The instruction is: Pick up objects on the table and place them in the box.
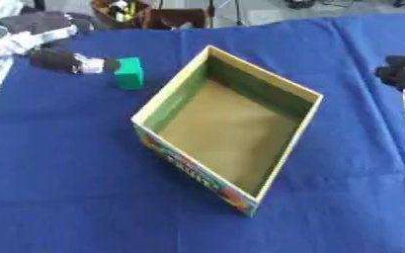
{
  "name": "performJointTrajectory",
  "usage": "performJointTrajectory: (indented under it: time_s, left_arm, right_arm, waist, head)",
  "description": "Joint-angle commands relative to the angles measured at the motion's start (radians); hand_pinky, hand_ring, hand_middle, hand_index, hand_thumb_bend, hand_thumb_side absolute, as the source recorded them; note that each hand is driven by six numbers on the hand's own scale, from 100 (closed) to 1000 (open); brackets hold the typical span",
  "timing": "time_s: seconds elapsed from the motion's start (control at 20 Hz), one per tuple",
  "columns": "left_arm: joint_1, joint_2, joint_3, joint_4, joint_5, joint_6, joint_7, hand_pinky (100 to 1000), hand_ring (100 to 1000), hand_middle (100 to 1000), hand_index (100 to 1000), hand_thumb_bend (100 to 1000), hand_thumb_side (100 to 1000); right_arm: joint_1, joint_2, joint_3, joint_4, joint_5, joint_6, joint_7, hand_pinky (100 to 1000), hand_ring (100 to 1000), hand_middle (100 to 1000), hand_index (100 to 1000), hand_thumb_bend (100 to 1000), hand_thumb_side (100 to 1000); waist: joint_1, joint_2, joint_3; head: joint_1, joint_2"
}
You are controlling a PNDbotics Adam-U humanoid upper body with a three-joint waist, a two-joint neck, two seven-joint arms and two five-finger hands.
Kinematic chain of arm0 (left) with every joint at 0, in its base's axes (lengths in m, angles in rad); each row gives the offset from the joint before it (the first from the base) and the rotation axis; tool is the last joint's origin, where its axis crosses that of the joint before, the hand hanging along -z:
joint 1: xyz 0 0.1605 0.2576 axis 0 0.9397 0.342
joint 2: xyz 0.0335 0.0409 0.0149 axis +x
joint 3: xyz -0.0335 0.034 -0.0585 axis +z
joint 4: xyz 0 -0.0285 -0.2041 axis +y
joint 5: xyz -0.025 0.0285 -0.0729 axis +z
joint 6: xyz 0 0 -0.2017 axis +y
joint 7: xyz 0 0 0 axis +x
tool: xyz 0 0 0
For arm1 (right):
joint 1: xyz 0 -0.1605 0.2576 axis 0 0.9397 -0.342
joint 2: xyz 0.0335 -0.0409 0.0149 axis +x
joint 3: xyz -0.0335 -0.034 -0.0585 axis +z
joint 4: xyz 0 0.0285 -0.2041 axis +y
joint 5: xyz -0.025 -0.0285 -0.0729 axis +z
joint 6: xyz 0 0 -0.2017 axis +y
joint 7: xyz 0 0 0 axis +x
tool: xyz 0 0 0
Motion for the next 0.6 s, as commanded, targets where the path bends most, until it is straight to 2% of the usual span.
performJointTrajectory:
  time_s: [0.05,0.35,0.6]
  left_arm:
    - [-0.041,-0.009,0.019,0.056,-0.056,-0.002,-0.018,869,931,982,1000,647,907]
    - [-0.083,-0.045,0.043,0.164,-0.171,-0.015,-0.012,866,925,995,1000,665,849]
    - [-0.108,-0.033,0.068,0.201,-0.246,-0.038,0.027,888,934,1000,1000,667,835]
  right_arm:
    - [-0.011,-0.007,0.001,-0.019,-0.006,0.000,0.006,833,784,626,786,100,752]
    - [-0.021,-0.003,0.009,-0.019,-0.007,-0.001,0.017,833,781,620,781,100,744]
    - [-0.025,0.002,0.011,-0.019,-0.009,0.001,0.025,834,778,615,776,100,734]
  waist:
    - [0.000,-0.013,-0.006]
    - [0.004,0.006,-0.030]
    - [0.006,0.017,-0.038]
  head:
    - [0.005,-0.015]
    - [0.016,-0.036]
    - [0.016,-0.044]
